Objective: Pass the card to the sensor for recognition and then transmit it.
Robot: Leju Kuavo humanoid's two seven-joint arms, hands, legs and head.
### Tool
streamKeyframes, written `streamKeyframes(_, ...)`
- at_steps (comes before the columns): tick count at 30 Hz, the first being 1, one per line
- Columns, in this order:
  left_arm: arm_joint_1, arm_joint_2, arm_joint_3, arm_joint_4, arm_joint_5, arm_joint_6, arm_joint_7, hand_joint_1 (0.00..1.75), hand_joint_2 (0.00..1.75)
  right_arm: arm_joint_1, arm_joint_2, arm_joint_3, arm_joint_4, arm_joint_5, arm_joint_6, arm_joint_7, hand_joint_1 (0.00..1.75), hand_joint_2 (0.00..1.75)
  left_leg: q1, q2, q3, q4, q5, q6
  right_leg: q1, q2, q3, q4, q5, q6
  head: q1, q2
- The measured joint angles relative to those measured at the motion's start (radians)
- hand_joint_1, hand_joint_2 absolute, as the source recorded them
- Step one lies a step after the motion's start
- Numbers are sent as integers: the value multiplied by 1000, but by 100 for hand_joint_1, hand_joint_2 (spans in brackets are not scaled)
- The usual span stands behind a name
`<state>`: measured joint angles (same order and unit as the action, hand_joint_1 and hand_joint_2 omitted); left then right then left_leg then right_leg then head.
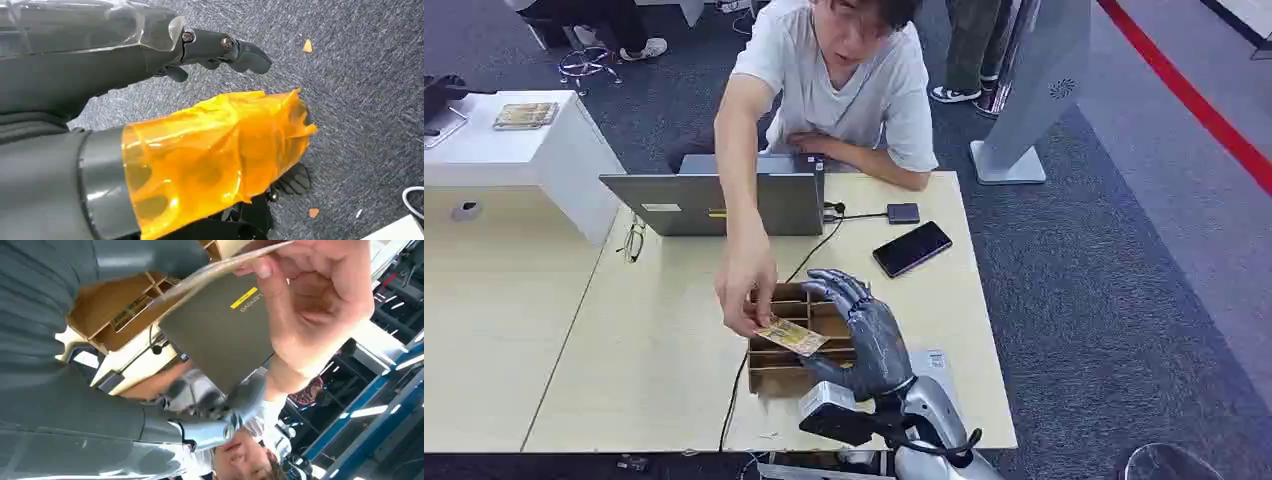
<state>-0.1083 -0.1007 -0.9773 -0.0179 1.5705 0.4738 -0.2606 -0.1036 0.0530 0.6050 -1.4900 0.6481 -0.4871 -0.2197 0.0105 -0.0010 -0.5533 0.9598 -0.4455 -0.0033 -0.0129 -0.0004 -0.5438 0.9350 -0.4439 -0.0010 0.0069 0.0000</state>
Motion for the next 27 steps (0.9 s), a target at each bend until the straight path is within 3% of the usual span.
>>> streamKeyframes(3, 0, 0, 0, 0, 0, 0, 0, 0, 0, 1, 0, 0, 2, 0, -1, 0, 175, 175, 0, 0, 0, 0, 0, 0, 0, 0, 0, 0, 0, 0, 0, 0)
streamKeyframes(27, 0, 0, 0, 0, 0, 1, 1, 0, 0, 8, 0, 0, 7, -43, -9, -18, 175, 175, 0, 0, 0, 0, 0, 0, 0, 0, 0, 0, 0, 0, 0, 0)
